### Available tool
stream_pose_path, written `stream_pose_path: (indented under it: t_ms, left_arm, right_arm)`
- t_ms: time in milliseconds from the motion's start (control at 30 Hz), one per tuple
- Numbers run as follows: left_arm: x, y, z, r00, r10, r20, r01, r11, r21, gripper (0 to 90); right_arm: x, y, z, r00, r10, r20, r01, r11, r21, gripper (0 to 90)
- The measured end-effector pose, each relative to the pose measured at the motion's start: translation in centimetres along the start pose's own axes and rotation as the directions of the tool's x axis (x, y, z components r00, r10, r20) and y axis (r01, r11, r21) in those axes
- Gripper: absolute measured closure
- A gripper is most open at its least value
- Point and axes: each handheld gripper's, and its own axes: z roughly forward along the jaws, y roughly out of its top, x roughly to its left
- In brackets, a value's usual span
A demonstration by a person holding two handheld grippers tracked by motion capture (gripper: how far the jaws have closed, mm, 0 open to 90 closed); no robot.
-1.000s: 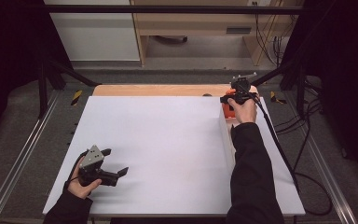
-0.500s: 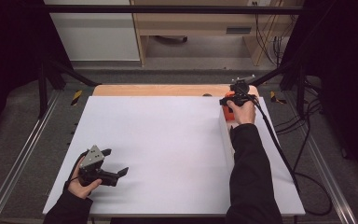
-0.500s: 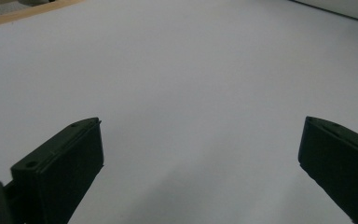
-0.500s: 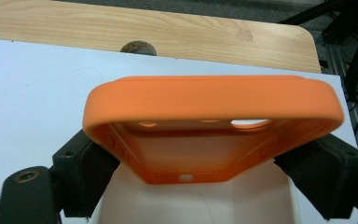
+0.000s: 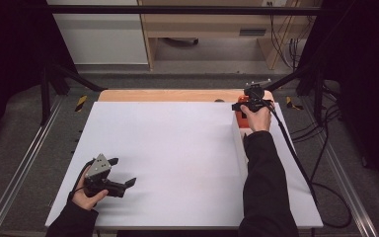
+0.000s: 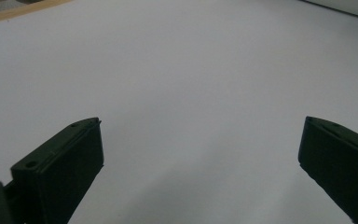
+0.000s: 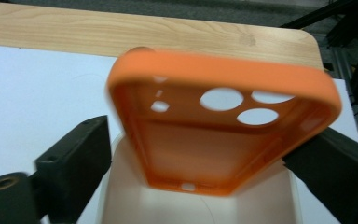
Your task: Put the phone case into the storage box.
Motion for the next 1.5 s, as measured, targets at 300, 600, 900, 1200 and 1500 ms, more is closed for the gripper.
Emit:
stream_pose_path:
  t_ms: [300,600,900,1200,1500]
  left_arm:
    - [0.0,0.0,0.0,1.0000,0.000,0.001,0.000,1.0000,-0.002,0.0]
    - [0.0,0.0,0.0,1.0000,0.000,-0.001,0.000,1.0000,-0.004,0.0]
    - [-0.1,0.1,0.0,1.0000,0.002,-0.001,-0.002,1.0000,-0.006,0.0]
    - [-0.1,0.1,0.0,1.0000,0.005,-0.003,-0.005,1.0000,-0.002,0.0]
    - [-0.2,0.1,0.0,1.0000,0.007,-0.002,-0.007,1.0000,-0.006,0.0]
  right_arm:
    - [-0.2,0.1,-0.6,0.9996,-0.015,-0.023,0.015,1.000,-0.024,0.7]
    - [-0.6,0.1,-2.4,0.9989,-0.016,-0.044,0.012,0.996,-0.086,0.5]
    - [-0.1,-0.6,-4.9,0.9935,-0.059,-0.098,0.043,0.987,-0.157,0.5]
    - [0.7,-2.5,-8.8,0.9669,-0.164,-0.196,0.104,0.953,-0.286,0.5]
    - [1.9,-5.7,-11.7,0.9137,-0.287,-0.288,0.163,0.908,-0.386,0.9]
